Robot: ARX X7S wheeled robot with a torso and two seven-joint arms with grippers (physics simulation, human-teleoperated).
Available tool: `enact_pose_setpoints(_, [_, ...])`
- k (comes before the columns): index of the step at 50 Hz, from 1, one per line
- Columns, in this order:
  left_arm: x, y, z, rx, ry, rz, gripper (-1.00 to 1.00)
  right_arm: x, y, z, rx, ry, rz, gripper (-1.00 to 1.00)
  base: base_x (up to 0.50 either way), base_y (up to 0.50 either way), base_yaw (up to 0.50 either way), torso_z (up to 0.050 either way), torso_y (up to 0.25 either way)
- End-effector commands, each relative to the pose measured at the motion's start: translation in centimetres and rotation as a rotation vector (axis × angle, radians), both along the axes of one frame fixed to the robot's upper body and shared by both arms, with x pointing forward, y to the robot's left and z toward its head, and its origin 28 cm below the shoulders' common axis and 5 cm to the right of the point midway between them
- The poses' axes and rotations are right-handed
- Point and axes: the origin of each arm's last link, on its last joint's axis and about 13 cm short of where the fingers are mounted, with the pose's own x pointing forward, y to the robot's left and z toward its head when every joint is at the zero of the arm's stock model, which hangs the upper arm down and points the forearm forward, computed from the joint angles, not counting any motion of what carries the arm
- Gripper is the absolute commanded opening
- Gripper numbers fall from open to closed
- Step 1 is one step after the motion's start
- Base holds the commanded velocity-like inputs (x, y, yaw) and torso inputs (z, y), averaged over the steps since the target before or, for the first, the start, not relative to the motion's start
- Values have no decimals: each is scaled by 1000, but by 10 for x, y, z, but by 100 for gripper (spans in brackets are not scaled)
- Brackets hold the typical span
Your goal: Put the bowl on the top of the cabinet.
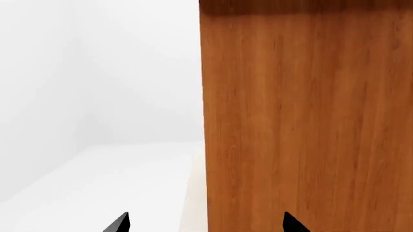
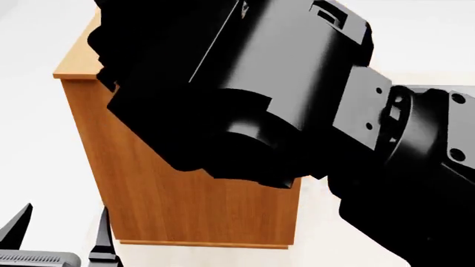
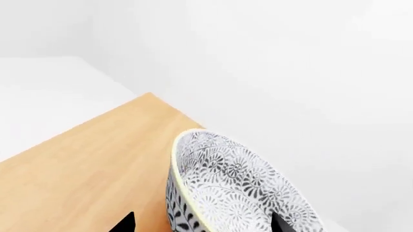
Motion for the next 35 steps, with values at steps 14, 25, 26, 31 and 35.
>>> enact_pose_setpoints(14, [1,-3,2,6,-4,-9,100,-58,-47,58,101,-203,-7,100,0,0,0,0,0])
enact_pose_setpoints(25, [-1,-4,5,6,-9,-14,100,-74,-74,49,124,-272,-37,100,0,0,0,0,0])
enact_pose_setpoints(26, [0,-4,4,3,-7,-14,100,-74,-77,47,127,-280,-41,100,0,0,0,0,0])
enact_pose_setpoints(31, [0,-5,4,9,-7,-12,100,-81,-91,31,175,-312,-48,100,0,0,0,0,0])
enact_pose_setpoints(35, [0,-4,5,10,-9,-10,100,-82,-99,21,190,-314,-67,100,0,0,0,0,0])
